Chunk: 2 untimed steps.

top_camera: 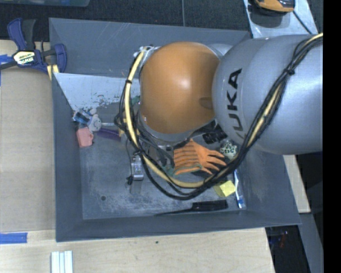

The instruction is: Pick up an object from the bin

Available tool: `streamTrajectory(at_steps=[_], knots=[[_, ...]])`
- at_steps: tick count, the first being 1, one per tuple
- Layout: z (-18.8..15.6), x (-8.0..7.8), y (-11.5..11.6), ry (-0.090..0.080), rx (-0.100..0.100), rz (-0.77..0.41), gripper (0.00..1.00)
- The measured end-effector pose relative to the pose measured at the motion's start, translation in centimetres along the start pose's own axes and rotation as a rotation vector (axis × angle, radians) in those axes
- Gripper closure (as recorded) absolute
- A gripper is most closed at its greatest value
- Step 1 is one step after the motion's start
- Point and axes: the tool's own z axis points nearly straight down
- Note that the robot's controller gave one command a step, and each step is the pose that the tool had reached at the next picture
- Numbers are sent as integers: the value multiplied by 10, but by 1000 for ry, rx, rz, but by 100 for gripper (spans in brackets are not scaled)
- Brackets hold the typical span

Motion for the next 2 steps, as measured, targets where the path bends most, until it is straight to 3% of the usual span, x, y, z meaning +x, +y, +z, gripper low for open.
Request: streamTrajectory(at_steps=[1, 2], knots=[[-4, -2, -1, -8, -2, 4, 0], [76, 1, -50, -12, -2, -60, 0]])
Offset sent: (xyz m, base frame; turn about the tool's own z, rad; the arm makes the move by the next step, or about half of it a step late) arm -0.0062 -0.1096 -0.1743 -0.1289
